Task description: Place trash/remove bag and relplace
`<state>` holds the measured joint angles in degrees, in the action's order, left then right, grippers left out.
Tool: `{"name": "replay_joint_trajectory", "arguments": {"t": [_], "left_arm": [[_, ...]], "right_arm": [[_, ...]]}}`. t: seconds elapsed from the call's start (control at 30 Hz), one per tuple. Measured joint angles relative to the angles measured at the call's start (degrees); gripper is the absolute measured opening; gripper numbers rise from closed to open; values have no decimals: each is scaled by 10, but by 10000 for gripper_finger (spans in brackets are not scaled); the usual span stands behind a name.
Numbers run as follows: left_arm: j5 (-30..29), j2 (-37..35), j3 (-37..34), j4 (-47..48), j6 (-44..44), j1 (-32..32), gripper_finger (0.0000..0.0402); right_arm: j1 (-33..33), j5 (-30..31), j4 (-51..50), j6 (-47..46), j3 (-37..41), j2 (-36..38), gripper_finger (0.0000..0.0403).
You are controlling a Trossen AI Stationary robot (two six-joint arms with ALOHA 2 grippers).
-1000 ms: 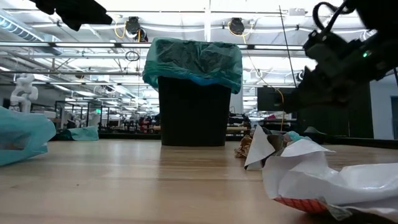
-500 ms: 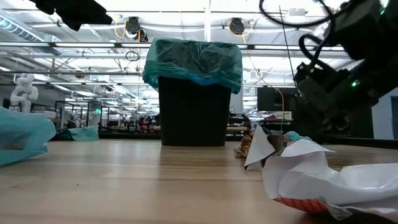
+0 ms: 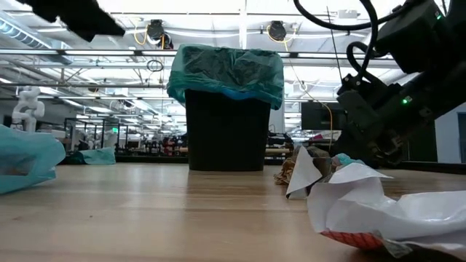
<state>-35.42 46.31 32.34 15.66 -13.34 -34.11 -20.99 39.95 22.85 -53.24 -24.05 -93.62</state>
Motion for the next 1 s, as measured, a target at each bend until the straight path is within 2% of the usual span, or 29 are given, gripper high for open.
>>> {"name": "replay_joint_trajectory", "arguments": {"t": [0.27,0.4,0.57,0.73,0.9,1.0], "left_arm": [[3,25,0,108,-113,0,136],[0,27,0,109,-118,0,136],[-7,27,0,109,-118,0,136],[-74,27,0,55,-91,0,136],[-98,13,0,-42,-27,0,136],[-149,4,0,-48,-28,0,136]], "right_arm": [[0,3,23,10,0,0,0],[-1,4,76,59,-2,12,0],[-11,7,77,125,-25,61,0],[-14,10,78,228,-62,114,0],[-8,10,77,320,-105,144,0],[7,10,78,382,-140,153,0]]}}
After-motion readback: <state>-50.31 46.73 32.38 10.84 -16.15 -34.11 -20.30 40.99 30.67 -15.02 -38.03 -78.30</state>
